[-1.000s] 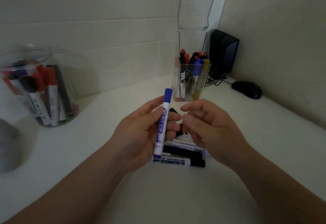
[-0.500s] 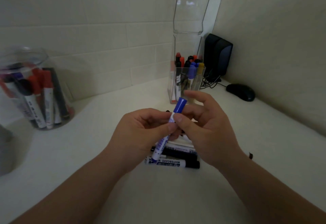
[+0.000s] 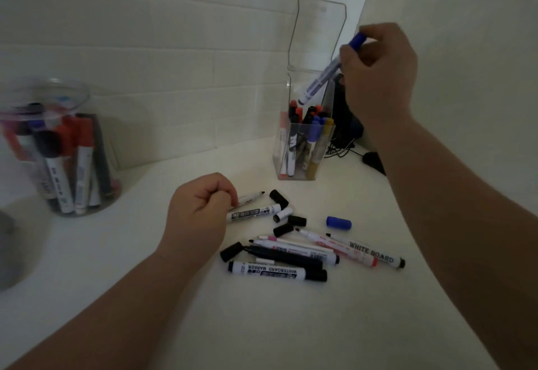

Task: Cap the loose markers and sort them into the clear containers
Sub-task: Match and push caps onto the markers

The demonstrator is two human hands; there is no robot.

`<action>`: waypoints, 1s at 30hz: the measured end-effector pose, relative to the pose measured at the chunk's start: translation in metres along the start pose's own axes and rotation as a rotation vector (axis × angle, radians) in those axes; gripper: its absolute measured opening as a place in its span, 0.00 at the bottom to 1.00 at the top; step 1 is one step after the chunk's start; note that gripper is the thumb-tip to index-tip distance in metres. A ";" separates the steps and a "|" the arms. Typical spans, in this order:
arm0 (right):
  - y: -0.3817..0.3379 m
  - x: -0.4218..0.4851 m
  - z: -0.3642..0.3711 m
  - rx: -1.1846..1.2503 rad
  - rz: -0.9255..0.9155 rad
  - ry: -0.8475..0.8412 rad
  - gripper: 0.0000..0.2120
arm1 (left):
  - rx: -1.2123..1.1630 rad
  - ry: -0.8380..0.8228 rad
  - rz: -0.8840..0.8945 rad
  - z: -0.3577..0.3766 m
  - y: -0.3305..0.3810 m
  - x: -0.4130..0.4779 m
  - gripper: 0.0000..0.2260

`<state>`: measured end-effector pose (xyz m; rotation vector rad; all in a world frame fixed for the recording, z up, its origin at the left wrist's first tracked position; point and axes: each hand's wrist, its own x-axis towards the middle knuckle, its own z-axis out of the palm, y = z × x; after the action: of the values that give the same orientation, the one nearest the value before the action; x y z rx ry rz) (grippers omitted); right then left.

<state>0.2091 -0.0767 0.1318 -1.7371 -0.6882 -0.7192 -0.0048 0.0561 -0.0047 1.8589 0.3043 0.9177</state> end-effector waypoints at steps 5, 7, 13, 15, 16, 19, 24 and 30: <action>0.024 0.020 0.045 -0.118 -0.062 -0.081 0.12 | -0.007 0.024 0.034 -0.001 -0.008 0.001 0.09; 0.029 0.019 0.056 -0.204 -0.081 -0.154 0.12 | 0.008 0.072 0.047 -0.003 -0.012 0.004 0.15; 0.039 0.013 0.066 -0.663 -0.127 -0.533 0.12 | 0.008 0.159 0.016 -0.004 -0.018 0.008 0.22; 0.038 0.010 0.064 -0.799 -0.120 -0.678 0.16 | 0.006 0.158 -0.007 -0.004 -0.019 0.008 0.22; 0.037 0.008 0.062 -0.865 -0.160 -0.726 0.18 | -0.002 0.154 -0.022 -0.004 -0.019 0.008 0.22; 0.027 0.000 0.049 -0.841 -0.252 -0.666 0.19 | -0.018 0.158 -0.054 -0.004 -0.020 0.008 0.23; -0.009 -0.056 -0.011 -0.390 -0.147 -0.539 0.08 | -0.029 0.202 -0.084 -0.006 -0.022 0.011 0.23; 0.015 -0.114 -0.067 -0.496 0.113 -0.927 0.03 | 0.148 0.122 -0.021 -0.004 -0.018 0.011 0.20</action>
<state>0.1375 -0.1564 0.0529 -2.5640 -1.0658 0.0634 0.0031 0.0741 -0.0145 1.9338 0.4774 1.0197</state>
